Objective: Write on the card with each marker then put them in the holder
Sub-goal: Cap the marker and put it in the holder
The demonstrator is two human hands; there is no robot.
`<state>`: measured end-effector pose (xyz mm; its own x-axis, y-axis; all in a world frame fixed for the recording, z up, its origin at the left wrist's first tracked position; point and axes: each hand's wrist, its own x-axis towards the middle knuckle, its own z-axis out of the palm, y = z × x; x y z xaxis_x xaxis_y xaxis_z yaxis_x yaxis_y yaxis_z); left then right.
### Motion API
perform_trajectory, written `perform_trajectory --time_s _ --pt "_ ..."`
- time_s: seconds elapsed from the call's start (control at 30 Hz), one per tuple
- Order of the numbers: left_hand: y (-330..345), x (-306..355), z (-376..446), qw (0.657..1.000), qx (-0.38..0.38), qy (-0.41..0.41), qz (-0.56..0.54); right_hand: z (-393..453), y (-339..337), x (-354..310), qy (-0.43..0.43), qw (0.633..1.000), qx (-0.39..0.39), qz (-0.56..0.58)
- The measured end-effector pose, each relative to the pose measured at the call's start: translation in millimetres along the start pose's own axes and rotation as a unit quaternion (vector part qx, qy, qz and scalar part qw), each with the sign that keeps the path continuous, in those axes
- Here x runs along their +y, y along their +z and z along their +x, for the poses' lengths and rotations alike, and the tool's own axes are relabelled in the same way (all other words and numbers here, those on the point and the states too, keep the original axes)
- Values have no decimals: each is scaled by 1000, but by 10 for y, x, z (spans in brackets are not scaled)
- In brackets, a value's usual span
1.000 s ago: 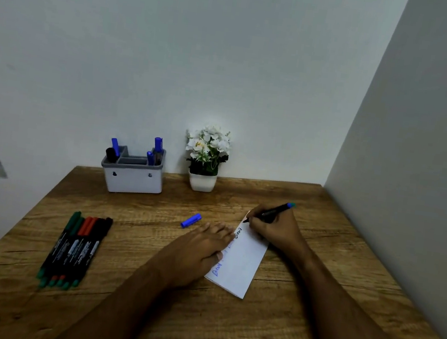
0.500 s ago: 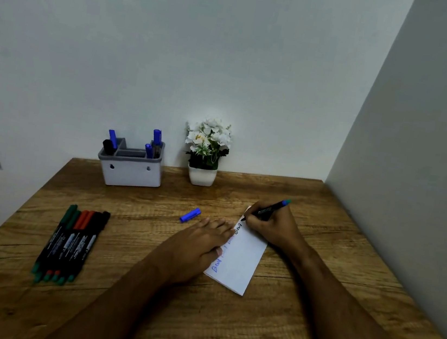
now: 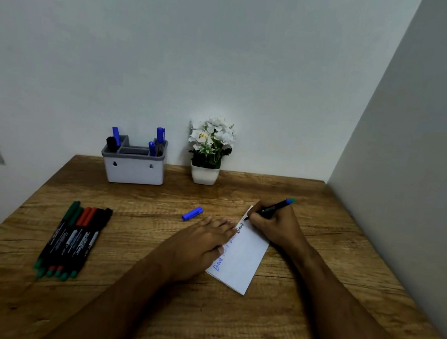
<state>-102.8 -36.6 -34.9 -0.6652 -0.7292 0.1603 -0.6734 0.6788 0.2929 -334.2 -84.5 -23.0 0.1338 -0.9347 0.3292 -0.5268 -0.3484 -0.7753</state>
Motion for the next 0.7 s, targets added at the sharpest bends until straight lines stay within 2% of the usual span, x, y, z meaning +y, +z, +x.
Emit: perform_trajectory --time_s 0.13,0.47,0.7 --pt "-14 16 3 1000 -5 -3 -4 16 5 37 26 999 19 13" --pt "2 8 6 1000 -4 -7 -5 13 8 6 7 1000 14 5" --pt "6 8 21 1000 -8 -8 1 22 15 27 28 999 36 8"
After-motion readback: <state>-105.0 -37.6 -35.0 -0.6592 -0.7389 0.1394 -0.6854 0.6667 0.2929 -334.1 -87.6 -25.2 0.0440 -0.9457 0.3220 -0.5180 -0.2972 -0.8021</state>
